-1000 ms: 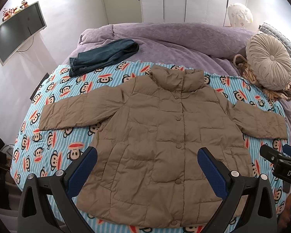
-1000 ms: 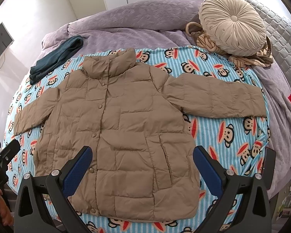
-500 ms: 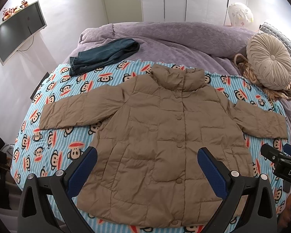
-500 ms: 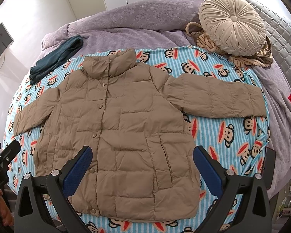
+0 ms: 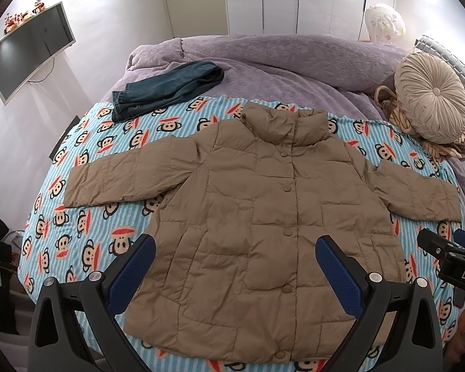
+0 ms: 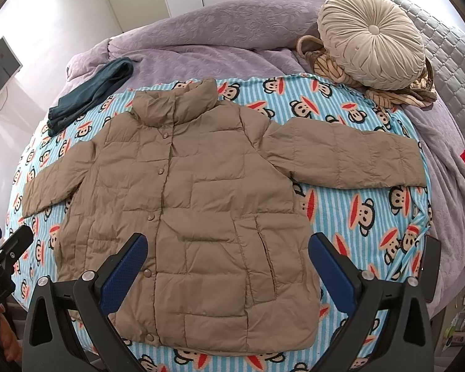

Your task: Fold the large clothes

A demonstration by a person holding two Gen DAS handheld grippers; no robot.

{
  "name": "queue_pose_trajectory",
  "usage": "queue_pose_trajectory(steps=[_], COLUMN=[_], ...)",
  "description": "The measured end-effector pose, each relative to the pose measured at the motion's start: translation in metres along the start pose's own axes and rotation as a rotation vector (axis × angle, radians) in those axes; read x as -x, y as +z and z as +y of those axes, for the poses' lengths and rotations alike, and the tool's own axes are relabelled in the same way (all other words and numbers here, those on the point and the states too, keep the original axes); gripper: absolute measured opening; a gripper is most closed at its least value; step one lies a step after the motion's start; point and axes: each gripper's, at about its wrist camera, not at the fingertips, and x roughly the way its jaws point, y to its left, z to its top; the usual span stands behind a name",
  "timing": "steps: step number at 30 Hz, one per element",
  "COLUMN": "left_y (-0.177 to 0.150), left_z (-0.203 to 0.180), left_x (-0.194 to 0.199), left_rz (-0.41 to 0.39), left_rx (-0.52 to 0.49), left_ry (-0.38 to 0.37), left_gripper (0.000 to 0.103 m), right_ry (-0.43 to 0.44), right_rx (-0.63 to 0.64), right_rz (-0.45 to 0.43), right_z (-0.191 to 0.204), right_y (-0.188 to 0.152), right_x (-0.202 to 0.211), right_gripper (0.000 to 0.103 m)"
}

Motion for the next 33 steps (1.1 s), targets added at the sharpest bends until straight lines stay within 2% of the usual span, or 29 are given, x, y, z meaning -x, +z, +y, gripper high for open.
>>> queue_pose_trajectory(steps=[33], left_y=[-0.0036], left_z=[0.0034], left_x=[-0.0042], left_rz=[0.01], left_rx=[-0.004], left_ry=[-0.003], left_gripper=[0.103], right_ry=[-0.002], right_rx=[0.002], right_rz=[0.0], right_z=[0.0016], right_y=[0.0019], right_x=[0.0004], right_gripper=[0.103])
